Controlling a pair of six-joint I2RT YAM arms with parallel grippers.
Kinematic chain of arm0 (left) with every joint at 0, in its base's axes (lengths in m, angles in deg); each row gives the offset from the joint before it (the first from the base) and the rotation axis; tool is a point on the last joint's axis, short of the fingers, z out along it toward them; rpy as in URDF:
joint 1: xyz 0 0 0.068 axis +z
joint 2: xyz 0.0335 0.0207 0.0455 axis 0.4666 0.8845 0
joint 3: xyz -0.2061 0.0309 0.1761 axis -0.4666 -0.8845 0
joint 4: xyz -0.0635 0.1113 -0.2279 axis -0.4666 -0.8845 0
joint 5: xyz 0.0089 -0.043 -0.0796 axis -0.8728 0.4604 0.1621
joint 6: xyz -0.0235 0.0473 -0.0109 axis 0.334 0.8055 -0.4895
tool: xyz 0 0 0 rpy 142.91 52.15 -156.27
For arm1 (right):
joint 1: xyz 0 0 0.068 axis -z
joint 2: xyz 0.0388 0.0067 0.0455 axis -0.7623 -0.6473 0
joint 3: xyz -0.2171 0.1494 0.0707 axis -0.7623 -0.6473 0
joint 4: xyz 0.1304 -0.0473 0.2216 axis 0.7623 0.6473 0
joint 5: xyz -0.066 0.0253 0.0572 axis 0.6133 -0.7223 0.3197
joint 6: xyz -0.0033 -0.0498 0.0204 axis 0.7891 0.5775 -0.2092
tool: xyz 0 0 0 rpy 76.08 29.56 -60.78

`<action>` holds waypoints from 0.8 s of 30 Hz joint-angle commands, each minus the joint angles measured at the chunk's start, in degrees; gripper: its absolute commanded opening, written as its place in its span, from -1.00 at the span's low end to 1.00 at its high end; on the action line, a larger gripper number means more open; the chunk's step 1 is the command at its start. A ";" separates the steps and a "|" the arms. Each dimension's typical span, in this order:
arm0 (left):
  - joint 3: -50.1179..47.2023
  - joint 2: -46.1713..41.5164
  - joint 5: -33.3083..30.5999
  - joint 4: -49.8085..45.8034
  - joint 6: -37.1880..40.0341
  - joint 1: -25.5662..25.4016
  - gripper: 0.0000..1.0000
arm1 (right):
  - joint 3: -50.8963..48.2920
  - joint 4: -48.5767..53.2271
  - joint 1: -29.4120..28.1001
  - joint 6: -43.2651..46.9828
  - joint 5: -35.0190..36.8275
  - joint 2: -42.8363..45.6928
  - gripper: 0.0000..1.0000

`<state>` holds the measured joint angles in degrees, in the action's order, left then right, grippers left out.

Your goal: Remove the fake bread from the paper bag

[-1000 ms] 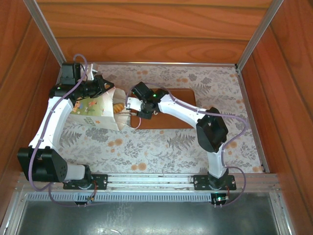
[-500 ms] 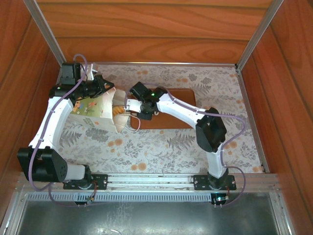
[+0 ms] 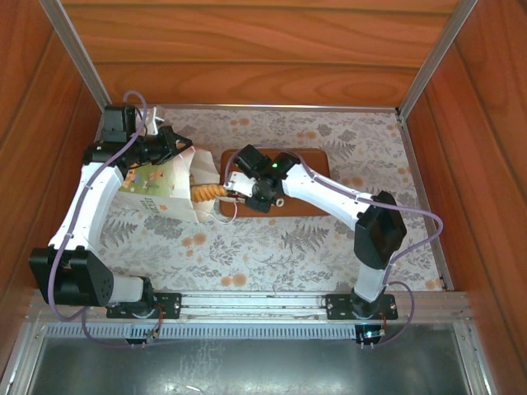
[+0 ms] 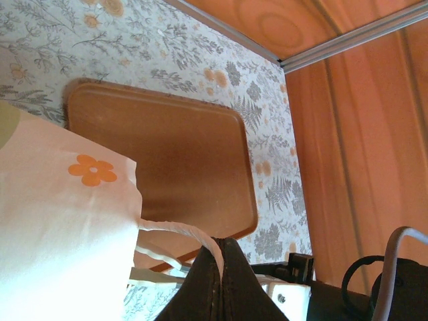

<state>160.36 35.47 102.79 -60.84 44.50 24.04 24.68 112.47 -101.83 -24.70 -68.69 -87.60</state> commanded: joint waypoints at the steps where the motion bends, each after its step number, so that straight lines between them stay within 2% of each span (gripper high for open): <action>1: 1.01 -0.61 1.39 0.64 -0.14 -0.30 -1.00 | -1.67 1.03 -0.22 -7.37 -2.70 5.23 -0.47; 9: 1.19 -0.48 1.36 0.68 -0.62 -0.44 -1.00 | -10.00 -1.29 0.94 -18.40 -8.88 15.46 -0.48; 14: 1.73 -0.05 1.30 1.16 -1.15 -0.77 -1.00 | -16.74 -1.56 3.85 -24.91 -12.10 23.07 -0.49; 20: 2.89 1.12 1.26 2.47 -2.28 -1.80 -1.00 | -25.90 -1.97 12.27 -33.48 -17.43 34.18 -0.49; 24: 3.43 1.79 1.19 3.08 -2.55 -2.42 -1.00 | -31.46 -2.97 20.18 -38.93 -21.46 39.83 -0.46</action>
<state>161.69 36.85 102.79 -59.88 42.55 22.14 -4.76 111.79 -84.71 -57.46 -84.84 -50.37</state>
